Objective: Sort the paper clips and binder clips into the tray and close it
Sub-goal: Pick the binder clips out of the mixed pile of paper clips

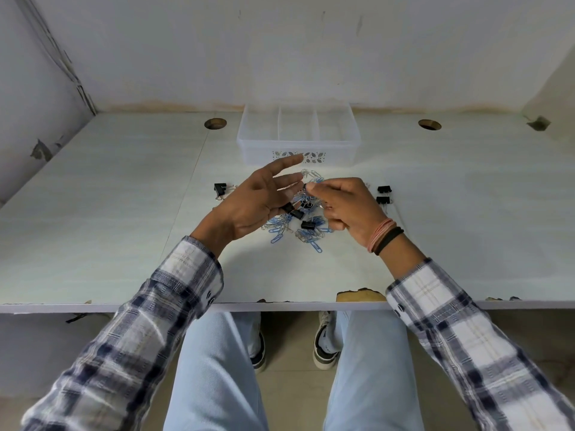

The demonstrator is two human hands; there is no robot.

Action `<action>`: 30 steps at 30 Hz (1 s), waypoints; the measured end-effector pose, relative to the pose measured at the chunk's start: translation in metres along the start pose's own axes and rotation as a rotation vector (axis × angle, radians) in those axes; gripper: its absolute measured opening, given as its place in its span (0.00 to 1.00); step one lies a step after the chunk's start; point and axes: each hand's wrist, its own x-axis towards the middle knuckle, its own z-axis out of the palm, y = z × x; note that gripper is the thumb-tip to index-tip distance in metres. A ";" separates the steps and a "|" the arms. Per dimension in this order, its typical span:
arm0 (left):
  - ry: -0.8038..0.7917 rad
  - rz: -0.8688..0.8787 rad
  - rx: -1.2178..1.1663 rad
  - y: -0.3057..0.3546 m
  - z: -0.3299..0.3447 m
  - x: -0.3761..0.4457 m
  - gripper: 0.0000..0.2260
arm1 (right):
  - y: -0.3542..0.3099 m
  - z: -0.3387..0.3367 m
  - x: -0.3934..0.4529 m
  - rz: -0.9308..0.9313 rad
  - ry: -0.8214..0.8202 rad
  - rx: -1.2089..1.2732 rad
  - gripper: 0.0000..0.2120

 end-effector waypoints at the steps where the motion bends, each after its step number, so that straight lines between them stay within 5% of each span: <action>1: -0.030 0.015 0.042 0.000 0.000 -0.001 0.30 | -0.001 0.001 0.002 0.053 -0.029 0.028 0.18; 5: -0.071 0.063 0.213 0.001 0.001 -0.006 0.32 | -0.002 0.002 0.005 0.163 -0.102 0.093 0.09; 11: 0.042 0.043 0.297 0.000 0.003 -0.010 0.28 | -0.001 0.003 0.000 0.101 -0.079 0.094 0.10; 20: 0.153 0.047 0.502 -0.005 0.000 -0.015 0.25 | -0.003 -0.003 0.006 -0.033 0.168 -0.006 0.09; 27: 0.432 0.062 0.558 -0.012 -0.001 -0.003 0.14 | 0.014 -0.018 0.016 -0.079 0.348 -0.570 0.10; 30: 0.438 0.060 0.765 -0.019 0.008 0.003 0.09 | 0.020 -0.011 0.011 -0.128 0.240 -0.758 0.12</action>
